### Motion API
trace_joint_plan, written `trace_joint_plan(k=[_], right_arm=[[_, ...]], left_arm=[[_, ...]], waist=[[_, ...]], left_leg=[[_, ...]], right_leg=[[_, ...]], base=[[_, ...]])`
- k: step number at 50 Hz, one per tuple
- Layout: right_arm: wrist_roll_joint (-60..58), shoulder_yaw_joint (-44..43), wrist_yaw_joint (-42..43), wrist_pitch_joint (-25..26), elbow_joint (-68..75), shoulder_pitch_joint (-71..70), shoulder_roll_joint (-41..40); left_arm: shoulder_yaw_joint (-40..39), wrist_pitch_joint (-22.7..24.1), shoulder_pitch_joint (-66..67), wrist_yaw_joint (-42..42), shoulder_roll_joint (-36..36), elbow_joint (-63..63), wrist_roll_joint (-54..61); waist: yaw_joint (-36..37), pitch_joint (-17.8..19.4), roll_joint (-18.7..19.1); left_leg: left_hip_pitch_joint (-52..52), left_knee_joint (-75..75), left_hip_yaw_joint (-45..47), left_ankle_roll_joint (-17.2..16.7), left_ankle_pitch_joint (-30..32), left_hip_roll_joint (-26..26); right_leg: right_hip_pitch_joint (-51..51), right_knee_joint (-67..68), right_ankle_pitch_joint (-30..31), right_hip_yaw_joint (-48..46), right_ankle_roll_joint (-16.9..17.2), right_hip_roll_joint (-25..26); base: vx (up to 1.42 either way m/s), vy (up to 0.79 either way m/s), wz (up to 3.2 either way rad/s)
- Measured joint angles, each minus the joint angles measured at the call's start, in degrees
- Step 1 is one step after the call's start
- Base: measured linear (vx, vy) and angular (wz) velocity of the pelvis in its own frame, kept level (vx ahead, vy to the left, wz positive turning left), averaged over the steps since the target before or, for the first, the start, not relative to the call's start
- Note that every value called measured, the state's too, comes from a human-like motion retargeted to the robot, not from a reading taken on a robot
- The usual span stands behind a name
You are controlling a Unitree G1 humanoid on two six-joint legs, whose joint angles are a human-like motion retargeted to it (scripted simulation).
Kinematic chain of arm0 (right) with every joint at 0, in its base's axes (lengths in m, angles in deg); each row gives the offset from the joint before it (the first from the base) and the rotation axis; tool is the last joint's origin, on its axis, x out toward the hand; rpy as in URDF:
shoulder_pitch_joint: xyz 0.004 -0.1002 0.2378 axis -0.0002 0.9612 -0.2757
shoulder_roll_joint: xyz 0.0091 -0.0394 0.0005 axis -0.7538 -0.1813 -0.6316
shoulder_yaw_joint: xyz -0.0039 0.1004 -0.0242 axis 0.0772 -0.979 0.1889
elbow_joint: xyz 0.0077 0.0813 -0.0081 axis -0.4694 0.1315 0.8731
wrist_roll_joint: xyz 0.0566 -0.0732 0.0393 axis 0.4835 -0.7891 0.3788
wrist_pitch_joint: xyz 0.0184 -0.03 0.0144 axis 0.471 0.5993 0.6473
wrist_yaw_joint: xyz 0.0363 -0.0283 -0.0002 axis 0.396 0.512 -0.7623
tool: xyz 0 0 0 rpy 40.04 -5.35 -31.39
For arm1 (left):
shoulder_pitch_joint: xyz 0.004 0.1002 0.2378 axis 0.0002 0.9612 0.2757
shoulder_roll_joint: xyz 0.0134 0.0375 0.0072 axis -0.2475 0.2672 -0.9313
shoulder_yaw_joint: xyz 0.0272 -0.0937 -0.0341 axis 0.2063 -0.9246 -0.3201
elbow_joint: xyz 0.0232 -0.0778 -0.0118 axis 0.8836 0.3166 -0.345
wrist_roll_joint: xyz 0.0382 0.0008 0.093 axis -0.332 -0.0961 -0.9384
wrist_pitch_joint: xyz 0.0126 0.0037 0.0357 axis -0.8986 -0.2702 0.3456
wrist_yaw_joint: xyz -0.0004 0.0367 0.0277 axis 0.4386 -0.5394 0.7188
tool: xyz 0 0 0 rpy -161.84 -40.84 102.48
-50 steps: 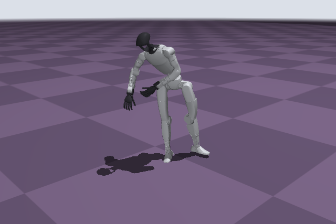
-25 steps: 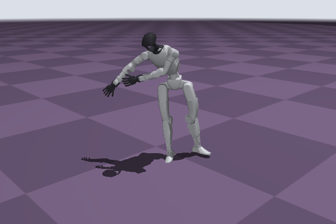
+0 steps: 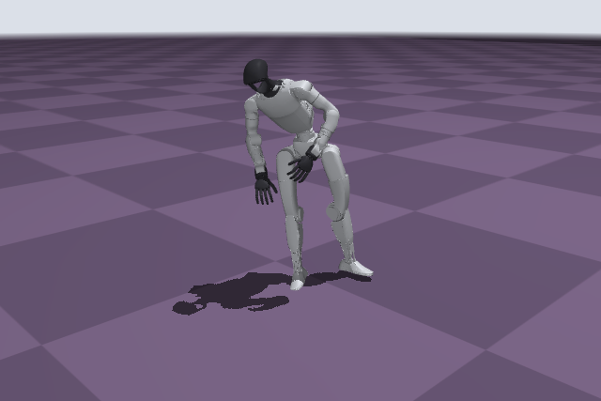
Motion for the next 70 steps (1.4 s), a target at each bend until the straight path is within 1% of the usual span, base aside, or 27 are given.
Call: trace_joint_plan(k=[3,5,7,8,10,12,13,15,17,20,24,30,32,35,38,40,43,45,47,49,52,54,56,60,65,68,70], right_arm=[[6.12,-2.87,0.79,-0.25,-2.01,-2.26,8.13],[10.91,-4.26,1.03,-0.35,-0.8,-4.68,13.73],[14.81,-5.62,-0.99,-0.81,2.24,-7.44,18.64],[18.02,-4.21,-1.53,-0.74,4.96,-10.06,22.07],[20.42,-4.29,0.4,0.56,13.31,-14.55,24.97],[20.5,2.21,-4.91,-1.14,19.33,-18.96,29.91],[20.82,4.01,-5.71,-1.42,22.74,-21.14,30.9],[20.96,6.44,-6.63,-1.81,27.78,-24.08,31.92],[20.29,7.92,-6.79,-2.2,30.25,-25.71,31.64],[17.79,8.86,-6.45,-2.72,29.32,-25.04,29.3],[13.35,8.33,-6.28,-2.44,21.95,-17.57,21.44],[10.19,5.2,-5.11,-2.97,10.45,-4.09,4.36],[6.33,5.59,-4.04,-4.07,8.12,-2.06,1.45],[3.67,5.0,-2.77,-3.94,5.18,-2.15,1.8],[3.66,3.3,-1.37,-2.38,2.01,-4.58,8.34],[5.06,2.72,-0.91,-1.59,1.79,-7.74,15.02],[10.71,3.75,-3.33,-2.12,4.31,-14.04,24.92],[14.96,7.1,-4.43,-1.99,10.34,-19.99,29.93],[16.13,11.12,-4.76,-2.29,18.92,-25.25,31.72],[17.35,14.6,-5.8,-3.13,26.24,-28.8,32.16],[18.46,18.24,-7.05,-4.83,32.61,-30.77,31.48],[18.1,19.27,-7.05,-5.75,32.82,-29.84,30.49],[16.65,18.99,-6.96,-6.25,30.23,-27.26,28.99],[11.61,14.29,-8.03,-6.54,20.62,-17.38,22.66],[8.29,10.69,-8.6,-8.14,7.66,-4.58,12.18],[4.19,11.04,-5.9,-9.62,2.41,-0.94,8.94],[5.47,10.31,-4.34,-10.64,-2.84,-0.21,10.4]], left_arm=[[2.75,-1.46,-9.76,-2.14,7.7,-1.44,-0.53],[4.43,-3.36,-17.78,-2.57,14.5,2.59,-1.82],[4.98,-5.83,-26.48,-3.03,21.67,10.31,-2.72],[5.42,-6.62,-31.35,-3.61,25.47,15.76,-2.17],[4.59,-8.12,-39.79,-6.29,31.4,26.08,-3.19],[4.32,-8.15,-45.23,-5.74,34.64,33.04,0.29],[3.49,-7.92,-47.36,-5.98,35.77,35.88,1.13],[2.13,-7.13,-48.94,-5.89,36.46,38.69,2.6],[0.62,-5.89,-46.94,-5.07,35.59,38.38,3.95],[-1.72,-4.12,-38.85,-3.5,32.26,34.7,5.46],[-3.61,-2.34,-21.89,-2.55,24.24,26.64,6.72],[-6.17,-0.63,-0.15,-0.04,11.63,13.38,9.09],[-7.93,-0.12,4.11,0.93,9.84,7.83,11.2],[-10.02,-0.18,5.18,1.02,11.63,1.34,12.92],[-8.86,-1.42,-0.76,-2.12,17.77,-2.44,11.76],[-6.15,-2.74,-8.67,-4.68,23.64,-1.62,9.64],[-1.44,-5.64,-24.31,-6.23,31.49,5.61,5.59],[1.5,-6.64,-36.48,-6.36,35.6,14.03,3.96],[3.57,-7.38,-46.65,-6.05,37.74,22.75,2.64],[4.92,-7.81,-53.66,-5.22,39.16,30.34,2.42],[3.81,-7.27,-57.24,-4.2,40.38,37.04,3.99],[1.23,-6.03,-54.36,-3.97,40.08,36.98,5.29],[-1.17,-4.42,-47.26,-3.49,38.21,33.1,5.55],[-1.42,-1.63,-25.29,-1.94,28.74,19.8,3.25],[-2.83,0.4,-1.3,1.81,15.27,7.62,2.72],[-5.33,1.6,7.3,4.73,11.04,0.23,6.3],[-6.32,1.87,9.61,5.23,10.3,-4.63,7.49]], waist=[[-0.47,0.0,-1.44],[-1.23,0.0,-3.15],[-2.16,0.0,-5.0],[-2.22,0.0,-5.95],[-2.77,0.0,-7.64],[-2.32,0.0,-8.98],[-2.34,0.0,-9.12],[-2.1,0.0,-8.97],[-1.73,0.0,-7.84],[-1.01,0.0,-5.49],[0.41,0.0,-3.16],[3.43,0.0,-0.87],[4.22,0.0,-0.51],[4.63,0.0,-0.68],[3.84,0.0,-1.95],[3.03,0.0,-2.73],[1.6,0.0,-4.64],[0.9,0.0,-5.93],[0.14,0.0,-7.13],[-0.25,0.0,-7.87],[-0.08,0.0,-7.46],[0.39,0.0,-6.24],[0.76,0.0,-4.69],[1.38,0.0,-2.94],[2.38,0.0,-2.56],[3.19,0.0,-2.79],[3.37,0.0,-3.05]], left_leg=[[-0.32,-0.31,-1.13,0.21,0.31,0.22],[-0.59,-0.44,-1.87,0.14,0.5,0.53],[-1.06,-0.57,-2.61,0.09,0.73,0.84],[-1.4,-0.62,-2.89,-0.25,0.84,1.04],[-2.09,-0.63,-3.45,-0.66,1.06,1.38],[-2.59,-0.61,-3.85,-0.67,1.27,1.56],[-2.93,-0.61,-4.04,-0.67,1.36,1.63],[-3.48,-0.61,-4.31,-0.69,1.52,1.79],[-3.84,-0.63,-4.49,-0.69,1.61,1.94],[-4.01,-0.64,-4.59,-0.68,1.63,2.16],[-3.62,-0.64,-4.53,-0.67,1.46,2.25],[-3.85,-0.64,-4.36,-0.69,1.2,1.8],[-3.73,-0.64,-4.3,-0.68,1.11,1.59],[-3.68,-0.64,-4.25,-0.68,1.0,1.38],[-3.69,-0.64,-4.47,-0.4,1.03,1.35],[-4.07,-0.64,-4.85,-0.22,1.17,1.48],[-4.68,-0.64,-5.4,-0.52,1.54,2.02],[-5.37,-0.64,-5.84,-0.68,1.83,2.33],[-5.89,-0.64,-6.28,-0.7,2.09,2.53],[-6.2,-0.64,-6.65,-0.71,2.27,2.67],[-6.27,-0.64,-6.98,-0.71,2.34,2.9],[-5.9,-0.64,-7.02,-0.71,2.25,3.05],[-5.24,-0.64,-6.94,-0.71,2.08,3.18],[-3.68,-0.64,-6.51,-0.69,1.62,3.17],[-3.56,-0.64,-5.7,-0.7,1.25,2.51],[-3.97,-0.64,-5.12,-0.69,1.24,2.04],[-4.46,-0.64,-4.84,-0.69,1.39,1.78]], right_leg=[[-0.01,0.5,-0.09,-1.29,0.0,0.03],[-0.03,0.82,-0.17,-2.26,0.0,0.16],[-0.13,0.92,-0.13,-3.26,0.0,0.3],[-0.29,0.94,-0.09,-3.74,0.0,0.45],[-0.57,0.91,0.02,-4.65,0.0,0.67],[-0.59,0.47,0.39,-5.29,0.0,0.7],[-0.68,0.28,0.55,-5.59,0.0,0.73],[-0.89,0.01,0.72,-6.0,0.0,0.82],[-1.05,-0.14,0.72,-6.17,0.0,0.9],[-1.24,-0.06,0.4,-6.06,0.0,1.03],[-1.22,0.39,-0.31,-5.5,0.0,1.06],[-1.81,0.83,-0.93,-4.92,0.0,0.67],[-1.71,0.74,-1.02,-4.98,0.0,0.37],[-1.6,0.75,-1.2,-5.45,0.0,-0.03],[-1.36,0.93,-1.38,-6.57,0.0,-0.36],[-1.45,1.13,-1.46,-7.68,0.0,-0.48],[-1.6,1.37,-1.56,-9.42,0.0,-0.25],[-1.87,1.4,-1.44,-10.55,0.0,-0.1],[-1.95,1.31,-1.27,-11.47,0.0,0.01],[-1.89,1.21,-1.16,-12.09,0.0,0.13],[-1.73,1.19,-1.22,-12.4,0.0,0.3],[-1.46,1.32,-1.46,-12.17,0.0,0.4],[-1.05,1.58,-1.87,-11.74,0.0,0.45],[-0.24,2.33,-2.85,-10.61,0.0,0.35],[-0.73,2.92,-3.48,-9.92,0.0,-0.17],[-1.18,2.66,-3.36,-10.3,0.0,-0.55],[-1.5,2.48,-3.19,-11.06,0.0,-0.75]], base=[[-0.05,-0.01,0.31],[-0.06,-0.02,0.33],[-0.07,-0.02,0.34],[-0.08,-0.04,0.33],[-0.08,-0.04,0.3],[-0.06,-0.01,0.21],[-0.06,-0.01,0.19],[-0.02,-0.01,0.09],[0.0,0.0,0.0],[0.0,0.0,0.0],[0.06,-0.05,-0.06],[0.0,0.0,0.0],[0.0,0.0,0.0],[0.0,0.0,0.16],[-0.03,0.0,0.34],[-0.06,-0.01,0.43],[-0.07,-0.02,0.4],[-0.09,-0.02,0.37],[-0.09,-0.01,0.3],[-0.06,-0.01,0.2],[0.0,0.0,0.0],[0.07,0.0,-0.11],[0.1,0.0,-0.19],[0.11,0.0,-0.21],[0.05,0.0,-0.07],[0.0,-0.01,0.09],[-0.03,-0.05,0.38]])
